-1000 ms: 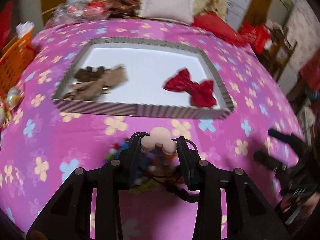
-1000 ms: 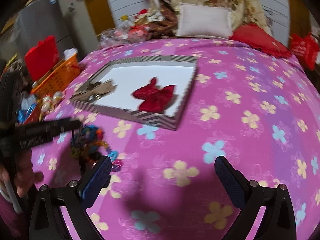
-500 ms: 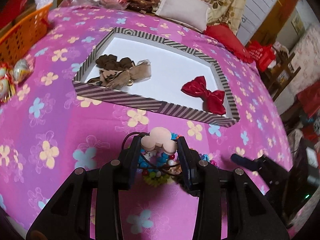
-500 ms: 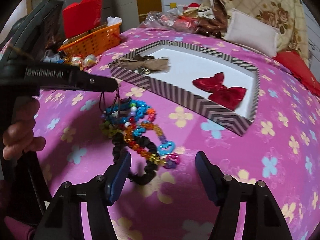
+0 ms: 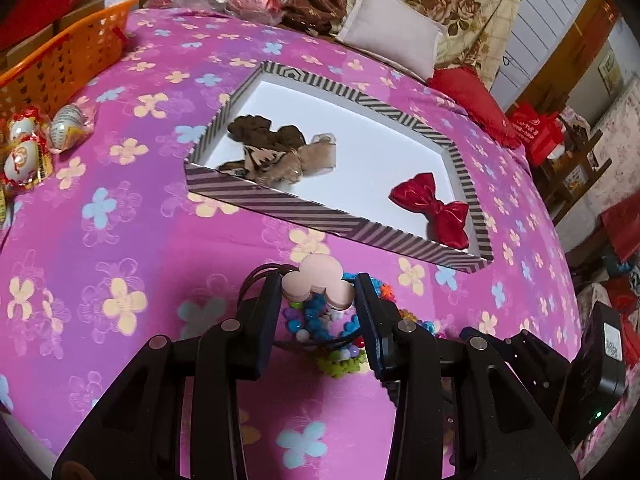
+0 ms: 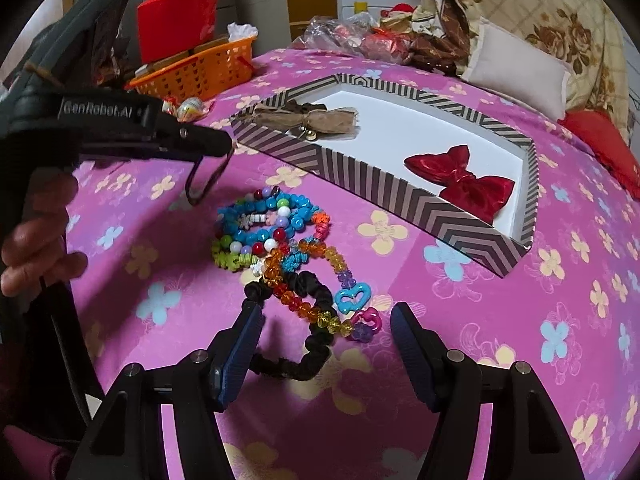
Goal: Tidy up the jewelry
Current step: 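Grasp the orange bead bracelet with the right tool while the left tool holds its bracelets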
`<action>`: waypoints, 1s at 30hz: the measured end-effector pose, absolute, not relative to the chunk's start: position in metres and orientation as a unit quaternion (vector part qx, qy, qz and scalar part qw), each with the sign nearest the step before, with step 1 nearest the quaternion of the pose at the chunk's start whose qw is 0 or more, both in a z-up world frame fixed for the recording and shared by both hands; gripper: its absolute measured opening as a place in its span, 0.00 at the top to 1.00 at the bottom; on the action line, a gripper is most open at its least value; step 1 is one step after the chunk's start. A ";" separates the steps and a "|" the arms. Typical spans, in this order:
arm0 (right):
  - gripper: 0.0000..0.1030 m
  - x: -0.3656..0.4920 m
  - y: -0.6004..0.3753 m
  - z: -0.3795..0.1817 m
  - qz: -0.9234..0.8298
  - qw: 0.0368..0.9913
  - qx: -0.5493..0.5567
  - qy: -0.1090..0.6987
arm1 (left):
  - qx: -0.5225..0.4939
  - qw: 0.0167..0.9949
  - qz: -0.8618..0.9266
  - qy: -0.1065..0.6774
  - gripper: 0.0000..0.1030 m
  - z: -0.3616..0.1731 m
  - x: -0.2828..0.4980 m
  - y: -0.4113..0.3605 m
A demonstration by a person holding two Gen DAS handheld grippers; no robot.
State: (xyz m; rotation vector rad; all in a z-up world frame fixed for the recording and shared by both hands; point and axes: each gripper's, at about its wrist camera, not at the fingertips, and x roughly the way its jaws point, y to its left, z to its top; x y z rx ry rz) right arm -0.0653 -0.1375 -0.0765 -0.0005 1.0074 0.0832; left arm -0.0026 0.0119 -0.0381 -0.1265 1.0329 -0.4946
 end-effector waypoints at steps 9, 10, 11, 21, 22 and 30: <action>0.71 -0.062 -0.139 -0.085 0.036 0.875 -0.012 0.483 | -0.061 0.838 -0.232 0.490 0.65 -0.038 -0.004 0.013; 0.76 -0.062 -0.141 -0.085 0.039 0.875 -0.004 0.482 | -0.062 0.838 -0.231 0.490 0.65 -0.038 -0.004 0.013; 0.82 -0.062 -0.143 -0.084 0.043 0.875 0.007 0.482 | -0.063 0.838 -0.230 0.491 0.65 -0.038 -0.003 0.014; 0.93 -0.066 -0.170 -0.058 0.071 0.880 0.137 0.449 | -0.067 0.840 -0.228 0.488 0.65 -0.035 -0.001 0.017; 0.94 -0.066 -0.172 -0.057 0.070 0.880 0.140 0.447 | -0.067 0.841 -0.227 0.487 0.65 -0.035 -0.001 0.017; 0.88 -0.061 -0.155 -0.064 0.069 0.881 0.100 0.457 | -0.065 0.840 -0.228 0.489 0.65 -0.035 -0.002 0.014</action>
